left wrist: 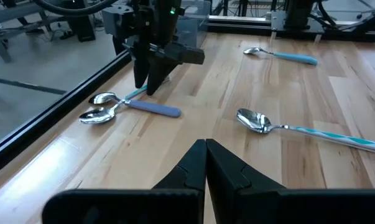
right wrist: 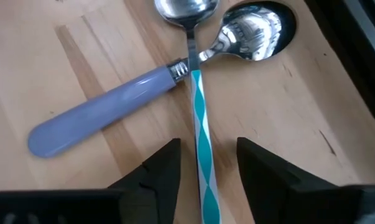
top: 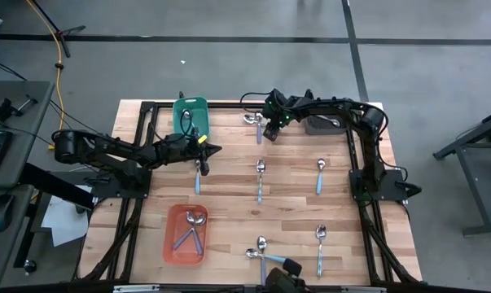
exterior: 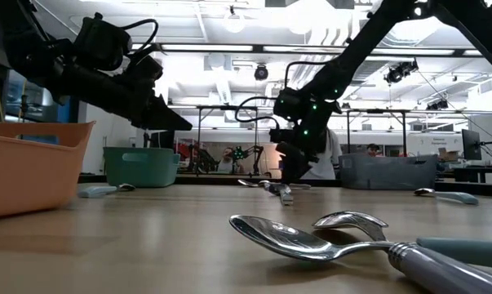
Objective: Sort silverware by color (type)
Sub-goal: Put the blue spoon into the green bin
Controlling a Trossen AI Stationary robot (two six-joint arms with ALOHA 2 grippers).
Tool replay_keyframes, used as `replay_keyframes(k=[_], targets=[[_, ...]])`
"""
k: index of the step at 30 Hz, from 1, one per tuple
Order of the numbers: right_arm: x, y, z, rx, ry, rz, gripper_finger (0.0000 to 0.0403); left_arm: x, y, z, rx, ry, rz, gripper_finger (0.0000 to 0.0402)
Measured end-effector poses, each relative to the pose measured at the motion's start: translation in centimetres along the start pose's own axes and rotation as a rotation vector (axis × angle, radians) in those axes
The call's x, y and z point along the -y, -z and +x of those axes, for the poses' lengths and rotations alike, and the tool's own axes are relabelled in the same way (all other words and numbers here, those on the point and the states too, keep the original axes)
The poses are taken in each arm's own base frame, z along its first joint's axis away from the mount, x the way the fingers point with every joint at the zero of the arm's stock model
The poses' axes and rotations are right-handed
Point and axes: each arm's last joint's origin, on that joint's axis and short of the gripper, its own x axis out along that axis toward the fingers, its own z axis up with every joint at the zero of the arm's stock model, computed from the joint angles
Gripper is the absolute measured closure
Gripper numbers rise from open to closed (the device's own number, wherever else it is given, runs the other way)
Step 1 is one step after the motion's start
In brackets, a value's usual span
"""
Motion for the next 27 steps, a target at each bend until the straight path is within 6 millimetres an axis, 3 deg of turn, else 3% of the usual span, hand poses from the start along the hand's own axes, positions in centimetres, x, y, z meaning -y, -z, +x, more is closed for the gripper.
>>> replay_keyframes(k=[19,27], targets=[[0.0,-0.3,0.0,-0.008,0.025,-0.008,0.0377,0.0,0.0,0.0,0.000,0.000,0.021,0.0402],[0.1,-0.9,-0.3,0.004,0.005,-0.003,0.0395,0.0,0.0,0.0,-0.001,0.000,0.022,0.0401]])
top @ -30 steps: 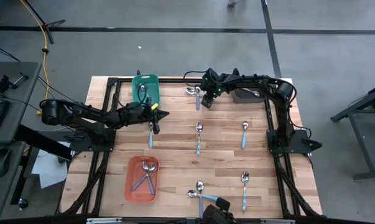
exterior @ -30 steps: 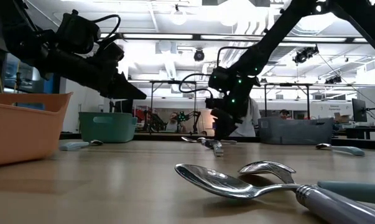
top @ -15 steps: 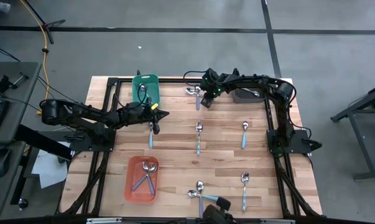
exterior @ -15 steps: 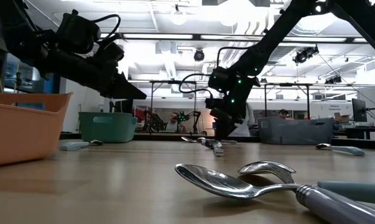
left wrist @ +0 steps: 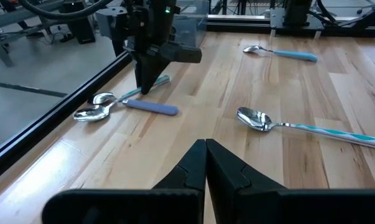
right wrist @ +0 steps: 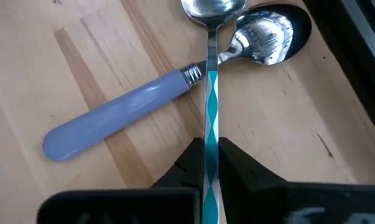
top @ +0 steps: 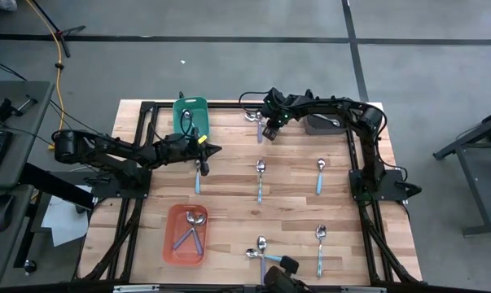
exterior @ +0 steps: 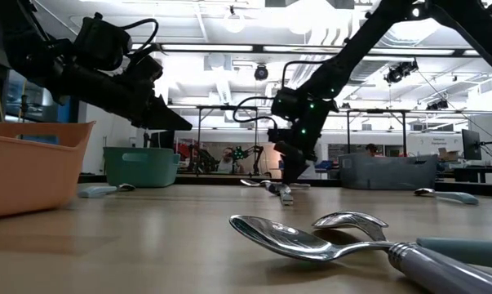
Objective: Sort silverware by color (type)
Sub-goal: Put the blue spoon into the green bin
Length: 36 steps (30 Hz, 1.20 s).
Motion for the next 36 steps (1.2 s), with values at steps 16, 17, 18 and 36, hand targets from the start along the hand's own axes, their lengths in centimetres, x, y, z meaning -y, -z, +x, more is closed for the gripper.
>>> replay_keyframes(k=[16,17,18,36], targets=[[-5.1,-2.1,-4.1,0.339,-0.055,-0.072,0.0398,0.3,0.0,0.0,0.000,0.012,0.004,0.0401],[-5.9,-1.7,-3.7,0.380,-0.082,-0.071,0.0398,0.4,0.0,0.0,0.000,0.017,0.005,0.0401],[-6.6,-1.4,-3.3,0.422,-0.109,-0.072,0.0398,0.5,0.0,0.0,0.001,0.023,0.007,0.0402],[-15.2,3.3,-5.4,0.862,-0.197,-0.103,0.0398,2.6,-1.4,-0.3,0.140,0.125,-0.026,0.0308]])
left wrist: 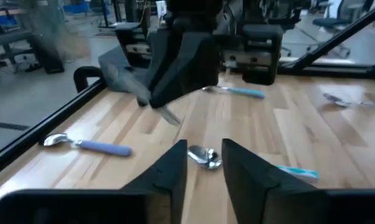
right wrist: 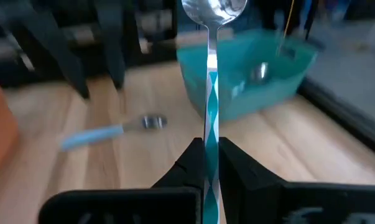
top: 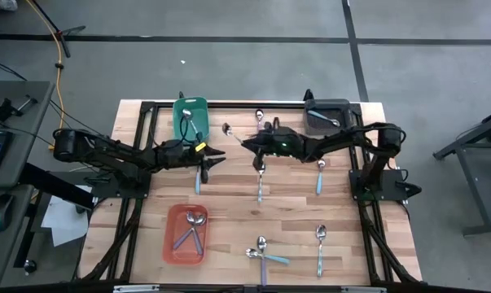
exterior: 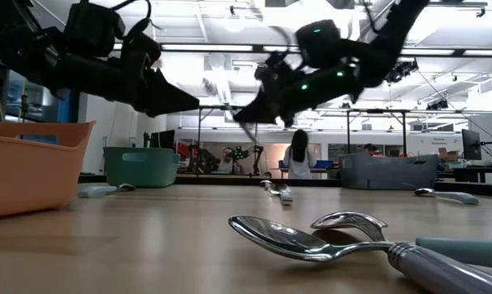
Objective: Sort silverware by color (type)
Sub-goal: Put the blue spoon into the green bin
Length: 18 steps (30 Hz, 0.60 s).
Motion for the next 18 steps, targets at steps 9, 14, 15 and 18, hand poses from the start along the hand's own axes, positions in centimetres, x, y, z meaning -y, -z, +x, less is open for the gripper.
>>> replay_keyframes(k=[9,14,15,18], targets=[[-2.2,0.5,-2.3,0.215,-0.165,0.002,0.0399,0.3,-3.2,0.5,0.225,0.069,-0.028,0.0251],[-3.9,-0.3,-2.0,0.248,-0.213,-0.055,0.0399,0.5,-4.7,1.8,0.241,0.114,-0.017,0.0247],[-4.1,-0.5,-2.0,0.254,-0.218,-0.066,0.0399,0.5,-5.0,2.0,0.241,0.114,-0.017,0.0247],[-4.5,-0.9,-1.9,0.268,-0.234,-0.073,0.0399,0.5,-5.4,2.3,0.248,0.117,-0.013,0.0247]])
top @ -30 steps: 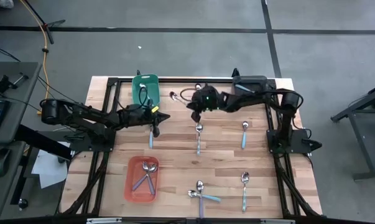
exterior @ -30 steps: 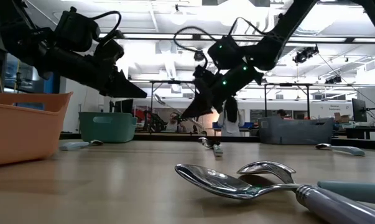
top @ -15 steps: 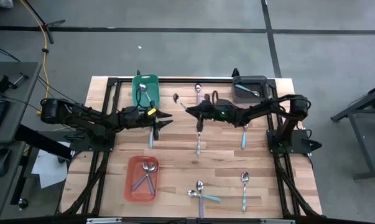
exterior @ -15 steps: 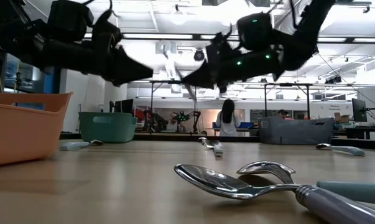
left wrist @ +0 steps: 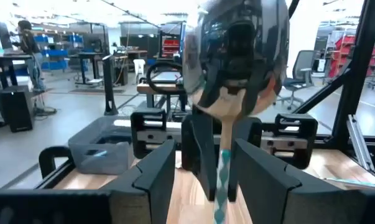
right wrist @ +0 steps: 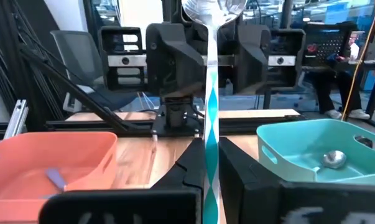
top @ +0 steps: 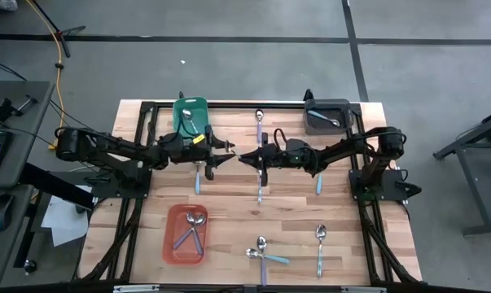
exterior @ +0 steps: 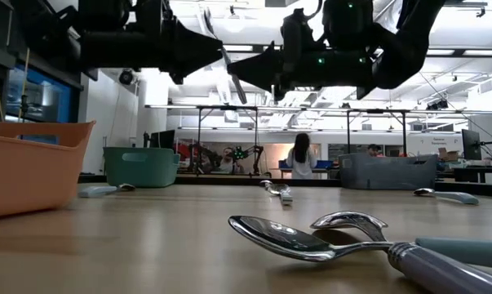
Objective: Sort silverware by color (type)
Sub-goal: Put the blue spoon into the green bin
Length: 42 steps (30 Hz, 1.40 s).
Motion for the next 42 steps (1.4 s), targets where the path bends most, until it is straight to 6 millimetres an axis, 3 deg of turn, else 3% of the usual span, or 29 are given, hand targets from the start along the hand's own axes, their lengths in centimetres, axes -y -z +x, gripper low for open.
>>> replay_keyframes(k=[8,17,29,35,42], targets=[[0.0,-0.2,0.1,0.002,-0.004,0.000,0.0399,0.2,-0.7,0.4,0.026,0.066,0.047,0.0269],[0.1,0.2,0.2,-0.034,-0.006,0.000,0.0394,0.2,-0.8,0.4,0.043,0.076,0.079,0.0388],[1.0,0.6,-0.3,-0.151,0.074,0.033,0.0282,-1.2,-2.6,-0.8,0.036,0.002,0.086,0.0397],[2.1,-0.4,-1.5,-0.266,0.176,-0.011,0.0288,-3.9,-5.3,-2.6,-0.204,-0.154,-0.037,0.0397],[2.5,-1.8,-3.0,-0.364,0.249,-0.038,0.0373,-7.8,-8.8,-5.3,-0.626,-0.483,-0.195,0.0397]])
